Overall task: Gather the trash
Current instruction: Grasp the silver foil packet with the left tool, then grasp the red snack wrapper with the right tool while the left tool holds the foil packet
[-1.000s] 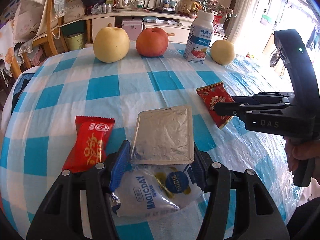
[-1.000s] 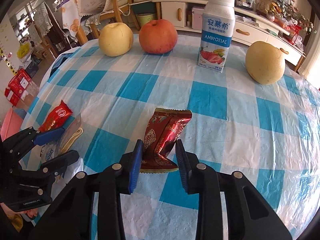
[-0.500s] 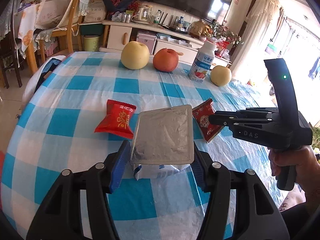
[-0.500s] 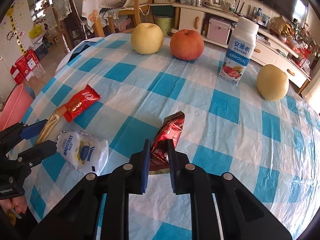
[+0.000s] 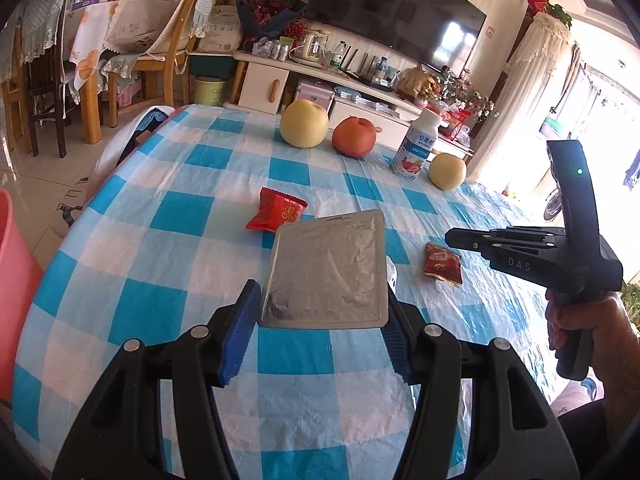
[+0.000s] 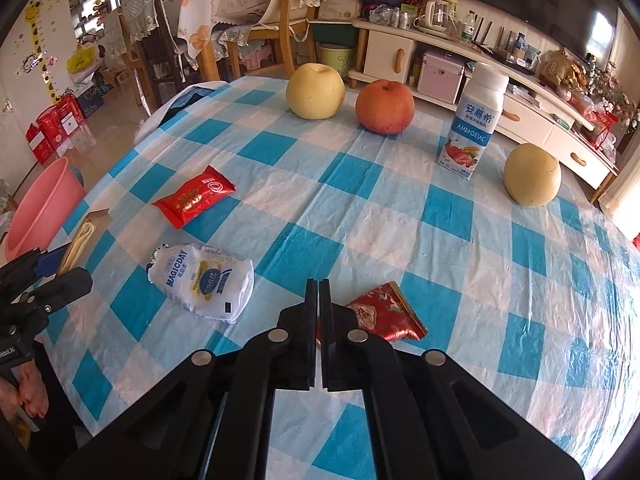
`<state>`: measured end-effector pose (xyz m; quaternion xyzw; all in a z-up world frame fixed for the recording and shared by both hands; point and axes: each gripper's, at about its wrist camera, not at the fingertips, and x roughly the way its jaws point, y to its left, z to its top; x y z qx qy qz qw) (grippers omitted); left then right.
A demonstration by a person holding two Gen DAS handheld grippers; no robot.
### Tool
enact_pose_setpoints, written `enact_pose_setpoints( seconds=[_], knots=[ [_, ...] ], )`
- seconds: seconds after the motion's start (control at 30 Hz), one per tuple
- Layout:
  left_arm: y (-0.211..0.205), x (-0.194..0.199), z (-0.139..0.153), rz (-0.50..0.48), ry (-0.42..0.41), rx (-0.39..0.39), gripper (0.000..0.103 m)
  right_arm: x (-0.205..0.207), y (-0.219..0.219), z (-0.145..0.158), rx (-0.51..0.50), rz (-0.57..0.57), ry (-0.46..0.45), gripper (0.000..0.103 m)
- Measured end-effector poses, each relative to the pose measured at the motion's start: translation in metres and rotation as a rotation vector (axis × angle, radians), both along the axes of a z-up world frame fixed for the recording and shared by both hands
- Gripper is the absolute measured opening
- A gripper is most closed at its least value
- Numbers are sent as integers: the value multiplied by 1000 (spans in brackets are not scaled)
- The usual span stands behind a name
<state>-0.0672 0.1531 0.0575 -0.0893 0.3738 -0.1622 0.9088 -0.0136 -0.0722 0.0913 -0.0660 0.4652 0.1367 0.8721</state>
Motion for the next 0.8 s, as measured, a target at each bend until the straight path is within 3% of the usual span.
enact_pose_setpoints(
  seconds=[0.13, 0.17, 0.2, 0.27, 0.5, 0.67, 0.73, 0.8],
  knots=[
    [7, 0, -1, 13, 0, -4, 59, 5, -21, -8, 20, -95, 46, 7],
    [9, 1, -1, 19, 0, -9, 59, 5, -27, -9, 24, -117, 55, 21],
    [12, 1, -2, 22, 2, -17, 59, 6, -32, -11, 28, -133, 62, 47],
    [16, 4, -4, 30, 10, -28, 59, 7, -37, -15, 37, -144, 69, 69],
    [16, 12, -2, 32, -4, -17, 59, 18, -25, -48, 36, -171, 182, 75],
    [18, 16, -1, 39, -2, -30, 59, 20, -4, -53, -64, -120, 111, 77],
    [21, 18, 0, 47, 2, -45, 59, 22, -1, -53, -75, -114, 90, 75],
    [24, 20, 0, 52, 5, -54, 59, 24, -2, -52, -52, -109, 90, 62]
  ],
)
